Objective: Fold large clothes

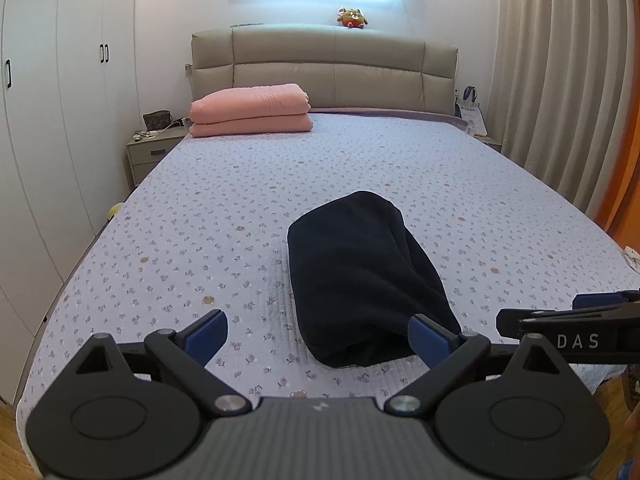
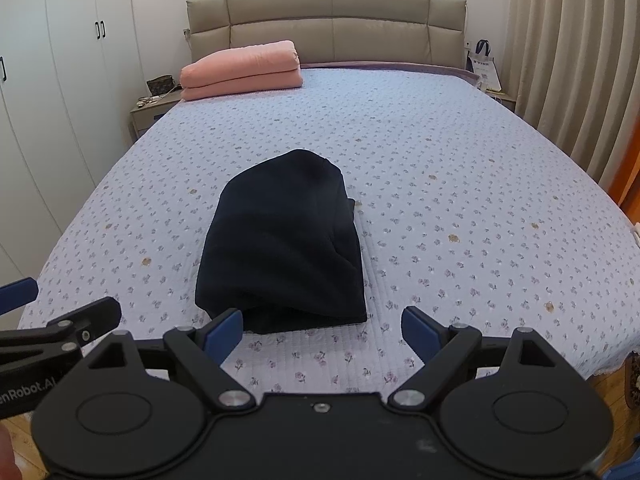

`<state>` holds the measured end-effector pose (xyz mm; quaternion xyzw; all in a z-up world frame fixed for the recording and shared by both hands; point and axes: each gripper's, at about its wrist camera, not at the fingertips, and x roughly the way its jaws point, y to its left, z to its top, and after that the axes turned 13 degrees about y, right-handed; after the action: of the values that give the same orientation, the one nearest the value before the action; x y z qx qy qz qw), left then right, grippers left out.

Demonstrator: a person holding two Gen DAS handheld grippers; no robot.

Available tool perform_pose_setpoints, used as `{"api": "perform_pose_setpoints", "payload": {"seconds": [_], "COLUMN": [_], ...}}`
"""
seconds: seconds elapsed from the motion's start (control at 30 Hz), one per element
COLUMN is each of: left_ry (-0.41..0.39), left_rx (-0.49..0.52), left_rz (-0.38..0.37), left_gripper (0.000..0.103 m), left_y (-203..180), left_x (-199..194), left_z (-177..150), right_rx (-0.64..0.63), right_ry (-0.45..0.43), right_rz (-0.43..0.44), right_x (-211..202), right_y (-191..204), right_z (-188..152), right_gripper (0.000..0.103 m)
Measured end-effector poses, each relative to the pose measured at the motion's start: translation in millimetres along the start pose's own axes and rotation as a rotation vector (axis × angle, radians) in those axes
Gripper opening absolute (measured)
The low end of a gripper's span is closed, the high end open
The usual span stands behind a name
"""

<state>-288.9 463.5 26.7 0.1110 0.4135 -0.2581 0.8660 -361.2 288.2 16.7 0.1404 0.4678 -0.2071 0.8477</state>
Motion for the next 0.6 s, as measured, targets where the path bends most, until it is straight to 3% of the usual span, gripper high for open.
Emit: {"api": "perform_pose_setpoints", "payload": {"seconds": [0.6], "left_ry": [0.006], "left_rx": [-0.005], "left_rz": [-0.001], "left_gripper": [0.098], "left_y": [0.6], "left_x": [-2.2], "left_z": [-4.2], "right_rx": [0.013], "right_ry": [0.004], "right_rz": [0.002], "right_x": [-2.0], "right_y": [6.5], "right_z": [-8.6], "right_gripper": [0.102]}}
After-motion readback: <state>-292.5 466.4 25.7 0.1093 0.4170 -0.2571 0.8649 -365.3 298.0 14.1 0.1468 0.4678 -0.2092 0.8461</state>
